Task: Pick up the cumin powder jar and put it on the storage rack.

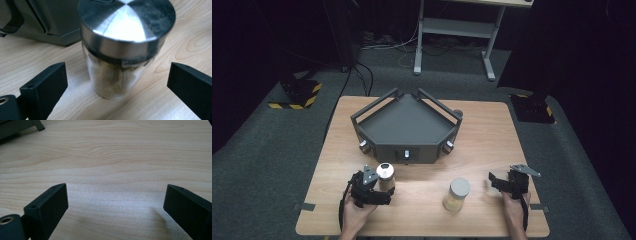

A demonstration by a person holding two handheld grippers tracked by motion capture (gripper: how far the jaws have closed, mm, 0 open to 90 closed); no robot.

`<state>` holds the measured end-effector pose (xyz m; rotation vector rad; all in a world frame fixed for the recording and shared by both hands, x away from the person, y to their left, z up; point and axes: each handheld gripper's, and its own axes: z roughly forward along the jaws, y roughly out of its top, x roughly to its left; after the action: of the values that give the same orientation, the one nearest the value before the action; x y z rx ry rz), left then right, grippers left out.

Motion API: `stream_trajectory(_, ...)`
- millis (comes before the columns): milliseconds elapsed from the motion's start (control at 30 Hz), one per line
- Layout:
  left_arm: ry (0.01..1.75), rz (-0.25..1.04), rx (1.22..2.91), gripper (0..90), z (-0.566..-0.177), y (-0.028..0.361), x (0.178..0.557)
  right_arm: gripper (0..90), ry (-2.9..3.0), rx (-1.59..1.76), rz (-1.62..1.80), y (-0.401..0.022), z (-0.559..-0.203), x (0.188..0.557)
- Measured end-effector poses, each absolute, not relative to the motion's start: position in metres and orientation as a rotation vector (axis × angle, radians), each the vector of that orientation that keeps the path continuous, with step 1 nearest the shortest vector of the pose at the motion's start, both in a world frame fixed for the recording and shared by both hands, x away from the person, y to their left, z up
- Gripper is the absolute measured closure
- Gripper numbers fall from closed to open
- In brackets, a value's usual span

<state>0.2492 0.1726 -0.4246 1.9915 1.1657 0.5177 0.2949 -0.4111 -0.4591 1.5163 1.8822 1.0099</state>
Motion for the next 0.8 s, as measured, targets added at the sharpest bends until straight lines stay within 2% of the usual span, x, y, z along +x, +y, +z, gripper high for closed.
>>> stream_trajectory(800, 1.210, 0.513, 2.019, 5.2, -0.421, 0.152, 0.270, 5.0, 1.881, 1.518, 1.017, -0.412, -0.459, 0.295)
